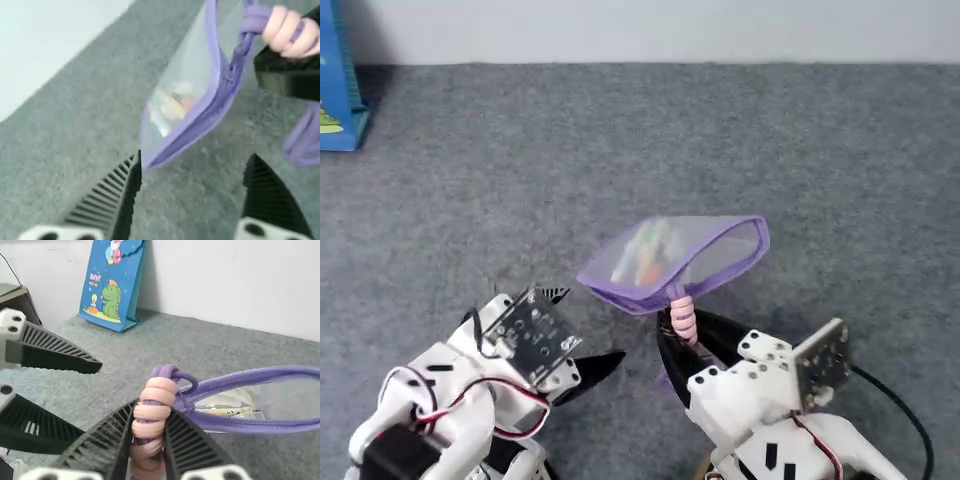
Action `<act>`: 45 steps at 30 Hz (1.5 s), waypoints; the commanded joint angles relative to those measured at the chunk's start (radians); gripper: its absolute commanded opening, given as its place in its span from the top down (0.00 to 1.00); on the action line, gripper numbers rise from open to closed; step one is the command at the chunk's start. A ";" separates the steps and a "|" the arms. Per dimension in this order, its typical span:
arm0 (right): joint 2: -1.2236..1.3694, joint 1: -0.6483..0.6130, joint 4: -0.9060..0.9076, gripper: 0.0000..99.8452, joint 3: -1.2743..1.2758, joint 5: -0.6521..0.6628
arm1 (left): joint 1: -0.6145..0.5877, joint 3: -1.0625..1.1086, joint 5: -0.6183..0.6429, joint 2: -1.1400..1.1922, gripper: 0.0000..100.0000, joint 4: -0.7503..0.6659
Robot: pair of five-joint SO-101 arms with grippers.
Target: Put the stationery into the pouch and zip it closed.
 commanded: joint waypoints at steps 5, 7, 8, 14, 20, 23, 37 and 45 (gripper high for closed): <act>0.007 0.002 -0.031 0.99 -0.071 0.011 | 0.006 0.196 -0.006 -0.146 0.65 -0.163; 0.007 0.002 -0.031 0.99 -0.071 0.011 | 0.006 0.252 -0.003 -0.175 0.65 -0.198; 0.007 0.002 -0.030 0.99 -0.071 0.011 | 0.006 0.277 -0.003 -0.192 0.65 -0.213; 0.007 0.002 -0.024 0.99 -0.071 0.011 | 0.008 0.374 0.044 -0.327 0.65 -0.273; 0.007 0.002 -0.022 0.99 -0.071 0.011 | 0.002 0.409 0.095 -0.405 0.65 -0.318; 0.007 0.002 -0.022 0.99 -0.071 0.011 | 0.005 0.443 0.095 -0.399 0.65 -0.377; 0.007 -0.114 -0.022 0.99 -0.066 0.005 | 0.132 0.522 0.094 -0.393 0.73 -0.485; 0.005 -0.133 -0.022 0.99 -0.071 0.003 | 0.141 0.555 0.094 -0.396 0.75 -0.488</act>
